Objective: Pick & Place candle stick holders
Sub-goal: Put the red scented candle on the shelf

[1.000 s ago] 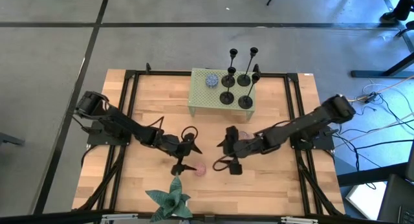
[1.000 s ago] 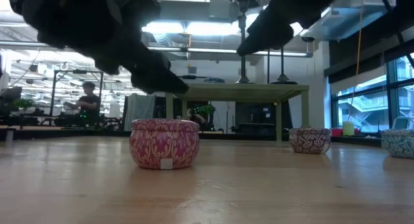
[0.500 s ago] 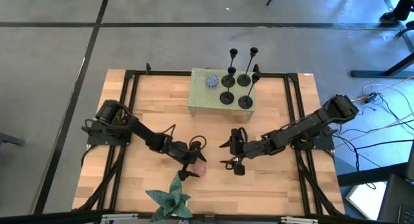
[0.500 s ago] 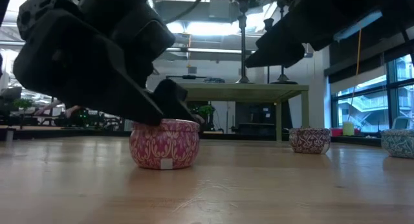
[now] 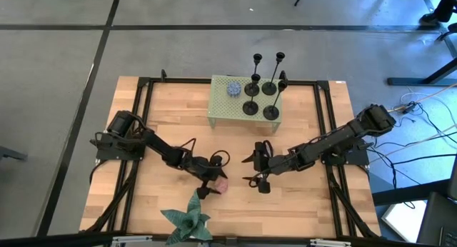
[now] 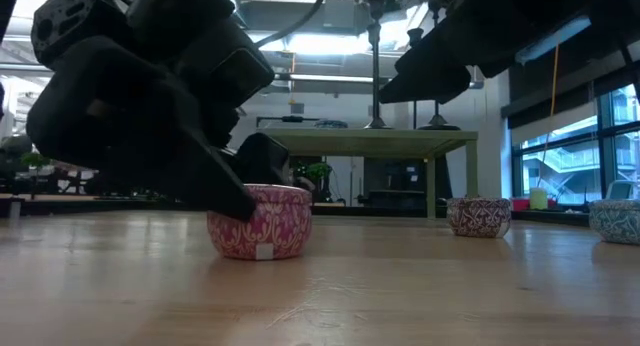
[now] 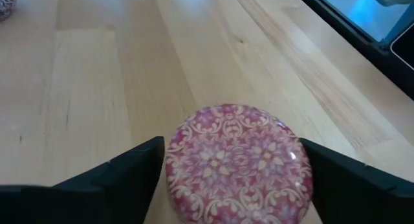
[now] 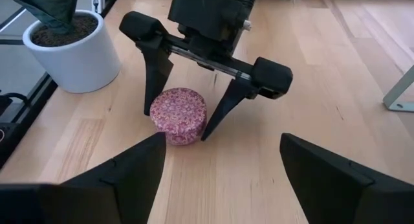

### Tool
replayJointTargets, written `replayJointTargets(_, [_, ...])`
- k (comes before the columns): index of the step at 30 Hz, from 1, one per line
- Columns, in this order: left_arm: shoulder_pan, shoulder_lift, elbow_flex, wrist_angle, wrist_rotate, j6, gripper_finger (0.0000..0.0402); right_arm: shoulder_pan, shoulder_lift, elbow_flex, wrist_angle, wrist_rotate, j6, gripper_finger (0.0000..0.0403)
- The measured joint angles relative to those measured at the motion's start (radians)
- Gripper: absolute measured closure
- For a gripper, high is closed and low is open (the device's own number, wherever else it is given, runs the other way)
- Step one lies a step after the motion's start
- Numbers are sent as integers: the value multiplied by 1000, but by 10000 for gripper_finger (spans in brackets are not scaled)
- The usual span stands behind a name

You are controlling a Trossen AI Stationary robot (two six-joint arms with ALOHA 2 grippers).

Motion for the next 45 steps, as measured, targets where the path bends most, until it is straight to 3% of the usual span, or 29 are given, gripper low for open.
replayJointTargets(4, [0,0,0,6,-1,-8,110,0,0,0,0,0,1,98])
replayJointTargets(10, [14,-63,0,-6,-81,-82,113,0,0,0,0,0,3,98])
replayJointTargets(15, [48,-210,0,-84,-138,-62,112,0,0,0,0,0,0,98])
replayJointTargets(21, [138,-440,1,-265,-336,-17,103,0,0,0,-3,0,-3,98])
replayJointTargets(25, [240,-522,32,-331,-345,-14,106,0,0,0,-3,0,-5,98])
replayJointTargets(35, [454,-465,174,-399,-301,51,106,-7,1,2,-16,0,-30,98])
replayJointTargets(45, [543,-345,209,-398,-271,-23,105,-7,1,2,-26,0,-29,98])
